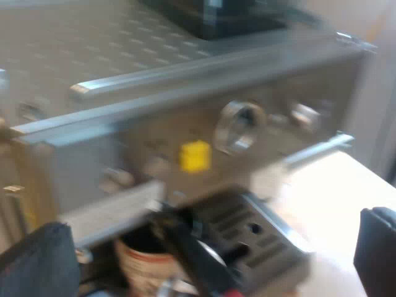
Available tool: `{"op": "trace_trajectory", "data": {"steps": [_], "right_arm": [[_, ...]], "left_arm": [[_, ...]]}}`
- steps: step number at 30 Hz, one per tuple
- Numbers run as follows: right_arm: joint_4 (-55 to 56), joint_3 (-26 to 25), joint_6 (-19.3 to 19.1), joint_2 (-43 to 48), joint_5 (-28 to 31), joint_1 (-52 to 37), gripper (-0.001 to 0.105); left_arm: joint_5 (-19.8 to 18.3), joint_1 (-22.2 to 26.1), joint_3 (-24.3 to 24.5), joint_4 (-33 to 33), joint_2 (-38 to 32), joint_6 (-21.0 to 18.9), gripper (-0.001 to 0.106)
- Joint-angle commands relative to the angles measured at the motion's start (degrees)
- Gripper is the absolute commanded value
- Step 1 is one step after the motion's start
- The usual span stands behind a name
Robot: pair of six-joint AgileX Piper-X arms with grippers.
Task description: Place mug into machine
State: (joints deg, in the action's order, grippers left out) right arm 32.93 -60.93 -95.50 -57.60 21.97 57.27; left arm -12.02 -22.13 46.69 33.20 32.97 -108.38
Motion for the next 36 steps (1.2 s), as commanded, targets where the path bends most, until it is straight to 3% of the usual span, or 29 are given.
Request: {"op": "trace_trajectory", "data": {"steps": [1, 6, 10, 16, 19, 23, 36], "right_arm": [[3.96, -0.90, -0.31, 4.02, -3.72, -7.38, 0.066], [9.27, -0.78, -1.37, 8.63, -7.19, -18.26, 0.066], [9.56, 0.05, -5.48, 11.46, -14.74, -29.79, 0.066], [9.55, 2.40, -7.28, 14.82, -22.85, -46.49, 0.066], [9.32, 4.65, -7.97, 17.63, -23.65, -52.55, 0.066], [9.32, 8.12, -9.66, 24.01, -24.40, -57.24, 0.066], [13.57, 16.31, -10.38, 50.41, -24.37, -57.76, 0.066]], "left_arm": [[0.63, 3.53, 3.03, -0.45, 2.39, -0.73, 0.092], [0.66, 10.24, 5.79, -0.59, 4.73, -0.60, 0.092], [0.77, 15.81, 5.99, -0.91, 4.72, -0.48, 0.092], [4.49, 21.62, 5.99, 0.34, 3.39, 4.66, 0.092], [6.38, 23.43, 5.99, 3.11, 1.10, 6.24, 0.092], [8.88, 23.12, 5.99, 9.30, -4.01, 7.60, 0.092], [8.88, 18.97, 3.35, 23.18, -24.03, 8.97, 0.092]]}}
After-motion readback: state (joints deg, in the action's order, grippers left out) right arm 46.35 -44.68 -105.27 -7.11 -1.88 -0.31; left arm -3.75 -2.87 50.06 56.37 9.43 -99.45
